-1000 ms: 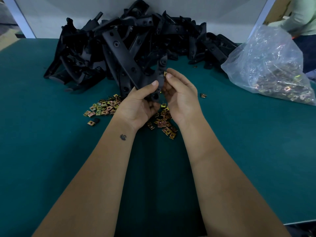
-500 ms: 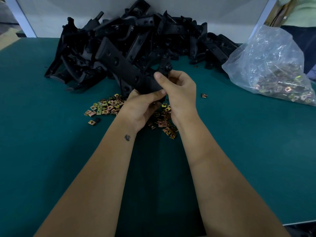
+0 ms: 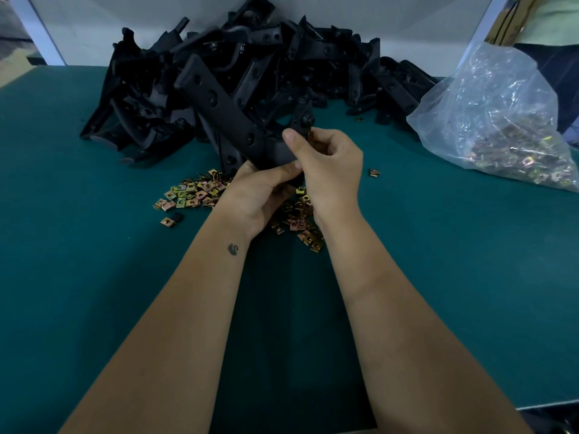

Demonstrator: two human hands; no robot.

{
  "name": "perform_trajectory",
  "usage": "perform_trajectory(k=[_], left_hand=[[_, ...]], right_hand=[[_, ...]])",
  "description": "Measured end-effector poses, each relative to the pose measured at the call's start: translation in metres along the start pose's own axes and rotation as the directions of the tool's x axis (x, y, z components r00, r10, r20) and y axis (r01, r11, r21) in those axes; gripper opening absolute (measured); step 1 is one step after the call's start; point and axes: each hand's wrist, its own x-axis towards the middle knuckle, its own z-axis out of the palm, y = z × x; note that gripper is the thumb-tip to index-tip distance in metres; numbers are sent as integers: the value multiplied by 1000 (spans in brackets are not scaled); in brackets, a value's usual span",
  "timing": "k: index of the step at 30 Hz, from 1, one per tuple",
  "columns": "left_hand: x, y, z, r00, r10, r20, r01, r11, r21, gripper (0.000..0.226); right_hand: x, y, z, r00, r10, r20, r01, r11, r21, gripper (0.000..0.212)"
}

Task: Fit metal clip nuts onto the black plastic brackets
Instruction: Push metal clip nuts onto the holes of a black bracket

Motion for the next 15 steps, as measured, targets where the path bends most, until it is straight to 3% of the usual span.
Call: perform_trajectory(k=[15], left_hand=[[0,0,0,1000,7,4,-7,1000,-27,24]], right_hand=[[-4,-2,2,999,-36,0,35,983,-182,22]])
